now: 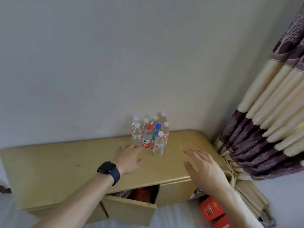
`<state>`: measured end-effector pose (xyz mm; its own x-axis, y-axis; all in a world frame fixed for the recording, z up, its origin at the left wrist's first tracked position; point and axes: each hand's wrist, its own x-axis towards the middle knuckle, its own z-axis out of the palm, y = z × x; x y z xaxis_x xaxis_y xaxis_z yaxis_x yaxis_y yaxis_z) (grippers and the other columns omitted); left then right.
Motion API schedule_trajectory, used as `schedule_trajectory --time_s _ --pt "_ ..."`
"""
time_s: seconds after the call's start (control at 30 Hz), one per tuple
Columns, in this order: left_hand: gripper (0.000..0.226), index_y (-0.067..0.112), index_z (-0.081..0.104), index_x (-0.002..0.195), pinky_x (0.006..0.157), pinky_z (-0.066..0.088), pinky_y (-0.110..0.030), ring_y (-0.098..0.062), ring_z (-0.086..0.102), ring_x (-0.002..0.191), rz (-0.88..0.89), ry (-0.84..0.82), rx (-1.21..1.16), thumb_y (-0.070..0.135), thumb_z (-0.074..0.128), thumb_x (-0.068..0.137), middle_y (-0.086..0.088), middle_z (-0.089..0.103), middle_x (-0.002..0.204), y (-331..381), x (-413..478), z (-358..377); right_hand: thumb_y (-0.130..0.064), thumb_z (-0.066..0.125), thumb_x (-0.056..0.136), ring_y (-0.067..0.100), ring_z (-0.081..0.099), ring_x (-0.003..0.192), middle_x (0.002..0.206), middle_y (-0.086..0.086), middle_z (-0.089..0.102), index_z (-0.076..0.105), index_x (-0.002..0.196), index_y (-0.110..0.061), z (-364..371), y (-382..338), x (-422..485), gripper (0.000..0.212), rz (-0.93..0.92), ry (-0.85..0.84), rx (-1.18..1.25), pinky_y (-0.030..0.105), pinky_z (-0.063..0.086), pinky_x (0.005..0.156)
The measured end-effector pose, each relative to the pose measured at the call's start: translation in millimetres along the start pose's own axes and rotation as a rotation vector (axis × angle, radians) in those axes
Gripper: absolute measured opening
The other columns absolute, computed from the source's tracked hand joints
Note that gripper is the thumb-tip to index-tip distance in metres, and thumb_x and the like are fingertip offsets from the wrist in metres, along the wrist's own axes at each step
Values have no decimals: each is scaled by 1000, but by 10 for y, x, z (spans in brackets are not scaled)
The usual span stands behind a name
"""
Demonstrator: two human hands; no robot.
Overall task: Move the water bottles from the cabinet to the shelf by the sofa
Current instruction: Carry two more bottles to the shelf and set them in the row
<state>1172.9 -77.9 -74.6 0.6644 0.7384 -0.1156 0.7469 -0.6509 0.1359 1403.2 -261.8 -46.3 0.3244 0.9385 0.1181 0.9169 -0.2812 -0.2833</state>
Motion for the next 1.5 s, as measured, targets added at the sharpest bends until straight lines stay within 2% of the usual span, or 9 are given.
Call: schedule_trajectory --time_s 0.37,0.53,0.6,0.67,0.8,0.93,1.07,1.2,1.5 --pt "61 34 25 149 102 38 -44 -30 46 127 -151 -140 -199 34 49 93 -2 44 145 187 1689 651 -42 40 101 18 29 142 153 -6 38 35 148 -35 858 675 2393 48 -56 -402 -39 36 35 108" --pt "56 44 20 144 94 43 -43 -28 50 117 -247 -94 -263 45 46 94 -2 50 130 291 2305 829 -40 46 97 28 23 147 165 4 3 8 152 -48 1364 853 3367 68 -99 -485 -1 44 34 112" --pt "51 44 24 141 90 45 -42 -28 52 113 -236 -102 -255 47 45 95 -3 51 126 335 2436 901 -41 45 97 30 30 143 164 3 5 6 152 -49 1580 897 3569 68 -130 -537 -44 46 39 108" --pt "48 43 28 141 87 46 -41 -28 53 110 -238 -110 -263 49 43 96 -4 51 124 360 2586 993 -40 41 96 31 41 133 158 2 23 14 150 -46 1798 943 3707 60 -196 -536 -95 46 43 103" --pt "42 36 33 137 74 47 -37 -28 56 100 -211 -122 -260 47 45 98 -3 51 116 345 2721 1122 -20 45 98 32 50 108 133 9 42 38 140 -25 1996 939 3703 43 -197 -482 -152 42 50 83" --pt "32 33 38 125 65 54 -40 -28 59 87 -164 -137 -332 41 50 97 0 51 111 249 2726 1173 -41 34 104 36 60 93 109 13 54 42 126 -12 1988 998 3653 37 -64 -474 -168 36 39 65" --pt "30 27 40 118 68 54 -42 -27 60 86 -131 -174 -326 43 52 96 3 55 111 99 2674 1118 -45 32 103 35 63 88 101 12 64 38 118 -12 1951 1216 3472 37 11 -472 -136 35 38 61" --pt "28 26 40 113 57 43 -31 -22 57 79 -129 -180 -344 45 51 95 8 54 99 -118 2437 1044 -45 36 102 37 64 86 95 15 66 38 118 -11 1919 1172 3109 38 88 -487 -68 40 48 66" --pt "29 30 38 108 63 51 -35 -18 56 73 -131 -288 -290 55 46 94 8 59 93 -647 1673 997 -44 45 99 30 64 77 97 1 59 47 115 -18 1847 593 2076 31 66 -431 -3 34 44 59"
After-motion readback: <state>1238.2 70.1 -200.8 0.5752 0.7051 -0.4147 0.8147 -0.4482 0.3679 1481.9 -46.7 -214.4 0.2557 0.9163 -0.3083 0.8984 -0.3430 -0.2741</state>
